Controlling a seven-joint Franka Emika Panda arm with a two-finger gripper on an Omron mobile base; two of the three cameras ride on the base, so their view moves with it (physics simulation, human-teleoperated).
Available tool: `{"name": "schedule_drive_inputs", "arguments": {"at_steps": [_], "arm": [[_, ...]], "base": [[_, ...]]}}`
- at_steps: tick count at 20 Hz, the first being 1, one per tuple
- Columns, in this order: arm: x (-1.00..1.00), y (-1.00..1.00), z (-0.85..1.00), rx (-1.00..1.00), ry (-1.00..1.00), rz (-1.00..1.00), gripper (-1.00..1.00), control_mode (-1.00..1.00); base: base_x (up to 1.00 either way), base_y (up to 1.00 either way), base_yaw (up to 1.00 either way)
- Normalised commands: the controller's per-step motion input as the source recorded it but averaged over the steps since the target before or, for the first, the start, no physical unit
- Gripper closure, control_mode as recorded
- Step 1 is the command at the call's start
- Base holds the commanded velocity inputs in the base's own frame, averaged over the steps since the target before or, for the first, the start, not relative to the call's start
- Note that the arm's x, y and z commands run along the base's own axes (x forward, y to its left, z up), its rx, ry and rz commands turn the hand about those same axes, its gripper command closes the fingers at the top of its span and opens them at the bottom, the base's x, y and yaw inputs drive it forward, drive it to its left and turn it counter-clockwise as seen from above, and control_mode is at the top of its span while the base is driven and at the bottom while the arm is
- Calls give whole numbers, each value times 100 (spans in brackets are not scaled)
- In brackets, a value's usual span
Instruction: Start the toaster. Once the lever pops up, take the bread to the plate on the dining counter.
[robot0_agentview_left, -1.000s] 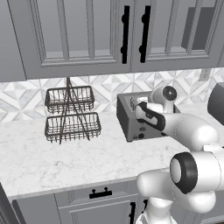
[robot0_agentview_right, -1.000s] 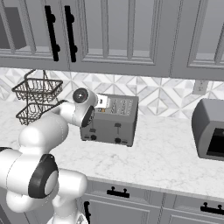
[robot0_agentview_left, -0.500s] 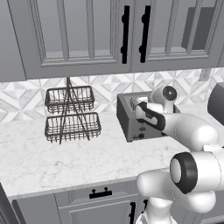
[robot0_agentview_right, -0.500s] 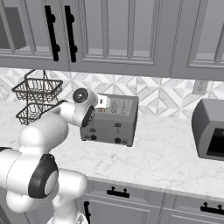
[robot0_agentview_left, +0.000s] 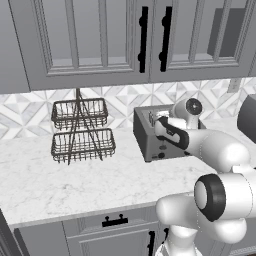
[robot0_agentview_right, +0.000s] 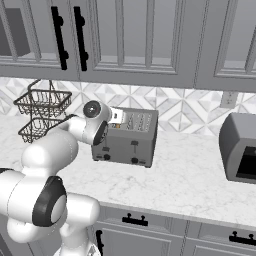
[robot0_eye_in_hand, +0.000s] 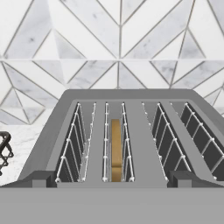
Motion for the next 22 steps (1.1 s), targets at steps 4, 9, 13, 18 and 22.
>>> {"name": "schedule_drive_inputs", "arguments": {"at_steps": [4, 9, 13, 18, 22], "arm": [[0, 0, 0, 0, 0, 0, -100, -100], [0, 0, 0, 0, 0, 0, -100, -100], [0, 0, 0, 0, 0, 0, -100, -100], [0, 0, 0, 0, 0, 0, -100, -100], [0, 0, 0, 0, 0, 0, -100, -100]], "base": [[0, 0, 0], [0, 0, 0], [0, 0, 0], [0, 0, 0], [0, 0, 0]]}}
